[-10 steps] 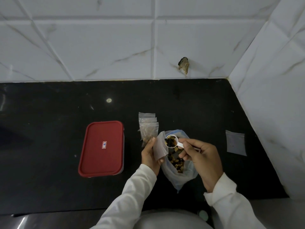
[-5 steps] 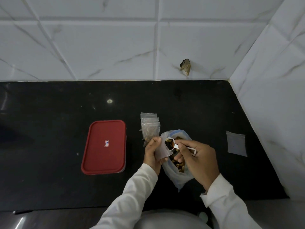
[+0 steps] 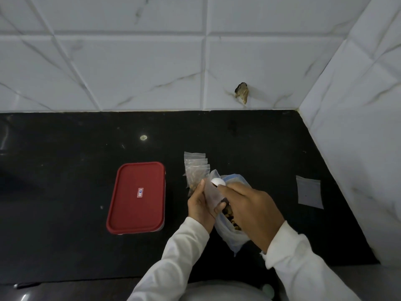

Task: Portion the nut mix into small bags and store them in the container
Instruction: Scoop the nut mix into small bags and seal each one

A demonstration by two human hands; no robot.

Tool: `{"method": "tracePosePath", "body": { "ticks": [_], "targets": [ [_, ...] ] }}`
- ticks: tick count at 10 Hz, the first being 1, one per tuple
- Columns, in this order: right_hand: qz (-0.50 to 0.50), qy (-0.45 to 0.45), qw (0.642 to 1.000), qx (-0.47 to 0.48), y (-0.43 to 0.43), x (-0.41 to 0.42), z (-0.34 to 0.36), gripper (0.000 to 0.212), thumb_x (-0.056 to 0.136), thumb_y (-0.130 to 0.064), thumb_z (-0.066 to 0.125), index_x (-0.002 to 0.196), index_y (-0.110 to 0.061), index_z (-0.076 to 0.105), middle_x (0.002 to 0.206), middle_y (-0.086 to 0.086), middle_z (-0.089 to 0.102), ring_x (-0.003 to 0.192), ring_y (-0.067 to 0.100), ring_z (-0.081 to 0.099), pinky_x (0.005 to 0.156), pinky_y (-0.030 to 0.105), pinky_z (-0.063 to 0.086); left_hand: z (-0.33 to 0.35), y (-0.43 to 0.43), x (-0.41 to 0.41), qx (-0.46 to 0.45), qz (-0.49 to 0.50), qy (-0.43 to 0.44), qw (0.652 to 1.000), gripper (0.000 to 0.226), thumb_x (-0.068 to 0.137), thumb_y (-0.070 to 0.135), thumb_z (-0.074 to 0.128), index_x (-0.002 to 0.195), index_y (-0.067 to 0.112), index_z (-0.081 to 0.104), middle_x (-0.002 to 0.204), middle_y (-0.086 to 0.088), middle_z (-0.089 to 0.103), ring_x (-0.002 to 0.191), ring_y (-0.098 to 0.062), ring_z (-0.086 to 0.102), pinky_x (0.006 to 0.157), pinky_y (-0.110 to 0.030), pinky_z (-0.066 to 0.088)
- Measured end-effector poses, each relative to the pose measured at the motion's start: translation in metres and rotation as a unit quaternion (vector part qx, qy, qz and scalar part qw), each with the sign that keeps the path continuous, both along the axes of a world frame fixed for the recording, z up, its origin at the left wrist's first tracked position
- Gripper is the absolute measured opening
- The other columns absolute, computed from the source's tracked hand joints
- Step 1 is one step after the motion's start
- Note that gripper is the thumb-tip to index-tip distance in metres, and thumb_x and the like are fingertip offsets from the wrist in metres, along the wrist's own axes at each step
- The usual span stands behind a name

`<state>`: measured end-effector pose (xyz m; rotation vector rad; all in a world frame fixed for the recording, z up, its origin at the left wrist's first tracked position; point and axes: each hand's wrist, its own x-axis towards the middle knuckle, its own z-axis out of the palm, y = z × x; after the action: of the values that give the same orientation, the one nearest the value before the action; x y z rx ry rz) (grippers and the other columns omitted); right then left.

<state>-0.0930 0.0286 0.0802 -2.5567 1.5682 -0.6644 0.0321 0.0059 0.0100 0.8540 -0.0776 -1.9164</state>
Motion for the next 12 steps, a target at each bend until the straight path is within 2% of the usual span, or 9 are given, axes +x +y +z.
{"method": "tracePosePath", "body": {
  "ticks": [1, 2, 3, 4, 5, 7, 8, 10, 12],
  "targets": [
    [-0.013, -0.023, 0.999, 0.024, 0.005, -0.003, 0.005, 0.038, 0.067, 0.008, 0.071, 0.100, -0.012, 0.073, 0.082, -0.001, 0.069, 0.068, 0.016, 0.065, 0.054, 0.029, 0.055, 0.002, -0.002, -0.003, -0.018, -0.001, 0.011, 1.000, 0.043, 0.086, 0.043, 0.057, 0.112, 0.009, 0.065, 0.094, -0.013, 0.072, 0.075, -0.022, 0.070, 0.052, -0.025, 0.054],
    [-0.006, -0.055, 0.998, 0.013, 0.009, -0.006, 0.010, 0.041, 0.065, 0.012, 0.070, 0.100, -0.009, 0.074, 0.085, -0.001, 0.071, 0.073, 0.015, 0.068, 0.058, 0.027, 0.057, 0.001, -0.002, -0.005, -0.014, -0.006, 0.013, 1.000, 0.046, 0.085, 0.044, 0.061, 0.114, 0.009, 0.066, 0.097, -0.015, 0.070, 0.075, -0.023, 0.067, 0.050, -0.025, 0.052],
    [-0.015, -0.072, 0.997, 0.005, 0.013, -0.007, 0.013, 0.040, 0.066, 0.010, 0.069, 0.102, -0.008, 0.074, 0.091, 0.001, 0.073, 0.078, 0.016, 0.071, 0.062, 0.027, 0.058, -0.003, -0.004, -0.007, 0.001, -0.005, 0.018, 1.000, 0.051, 0.083, 0.043, 0.063, 0.120, 0.008, 0.062, 0.099, -0.016, 0.068, 0.075, -0.024, 0.066, 0.047, -0.024, 0.051],
    [-0.019, -0.111, 0.993, 0.025, 0.016, -0.005, 0.024, 0.038, 0.080, -0.008, 0.043, 0.102, -0.006, 0.074, 0.091, 0.003, 0.073, 0.079, 0.019, 0.071, 0.063, 0.031, 0.060, -0.002, -0.005, -0.008, 0.013, 0.000, 0.030, 0.999, 0.053, 0.084, 0.042, 0.063, 0.124, 0.008, 0.062, 0.101, -0.016, 0.068, 0.075, -0.023, 0.066, 0.044, -0.022, 0.050],
    [-0.032, -0.140, 0.990, 0.013, 0.017, -0.009, 0.033, 0.042, 0.080, -0.014, 0.037, 0.098, -0.007, 0.075, 0.086, 0.002, 0.072, 0.072, 0.019, 0.070, 0.057, 0.033, 0.059, -0.001, -0.005, -0.009, 0.026, 0.000, 0.034, 0.999, 0.051, 0.083, 0.041, 0.063, 0.121, 0.008, 0.065, 0.099, -0.015, 0.070, 0.074, -0.023, 0.068, 0.043, -0.021, 0.050],
    [-0.091, -0.263, 0.960, 0.027, 0.022, -0.017, 0.024, 0.026, 0.082, 0.000, 0.057, 0.101, -0.006, 0.073, 0.091, 0.000, 0.071, 0.087, 0.008, 0.063, 0.077, 0.015, 0.052, -0.006, -0.005, -0.010, 0.039, -0.007, 0.031, 0.999, 0.038, 0.084, 0.039, 0.064, 0.108, 0.013, 0.075, 0.102, -0.014, 0.072, 0.077, -0.024, 0.069, 0.053, -0.025, 0.052],
    [-0.157, -0.276, 0.948, 0.017, 0.014, -0.038, 0.007, 0.019, 0.087, -0.012, 0.061, 0.104, -0.011, 0.069, 0.090, -0.002, 0.069, 0.080, 0.000, 0.065, 0.071, 0.008, 0.051, -0.011, -0.005, -0.002, 0.058, 0.016, 0.044, 0.997, 0.037, 0.085, 0.037, 0.064, 0.113, 0.013, 0.069, 0.093, -0.013, 0.071, 0.065, -0.021, 0.066, 0.042, -0.022, 0.050],
    [-0.192, -0.160, 0.949, 0.191, 0.005, -0.052, -0.065, 0.019, 0.092, -0.013, 0.060, 0.108, -0.016, 0.069, 0.090, -0.004, 0.067, 0.077, 0.000, 0.064, 0.074, 0.020, 0.055, -0.033, -0.002, 0.007, 0.105, 0.036, 0.005, 0.994, 0.051, 0.080, 0.041, 0.067, 0.124, 0.015, 0.065, 0.102, -0.013, 0.072, 0.073, -0.024, 0.069, 0.043, -0.023, 0.050],
    [-0.133, 0.079, 0.957, 0.246, -0.005, -0.040, -0.097, 0.049, 0.092, -0.025, 0.060, 0.138, -0.023, 0.047, 0.128, -0.001, 0.053, 0.113, 0.015, 0.055, 0.094, 0.024, 0.045, -0.034, -0.004, 0.003, 0.134, 0.027, -0.036, 0.990, 0.046, 0.084, 0.043, 0.063, 0.122, 0.016, 0.067, 0.120, -0.015, 0.067, 0.085, -0.025, 0.068, 0.048, -0.023, 0.051]
  ]
}}
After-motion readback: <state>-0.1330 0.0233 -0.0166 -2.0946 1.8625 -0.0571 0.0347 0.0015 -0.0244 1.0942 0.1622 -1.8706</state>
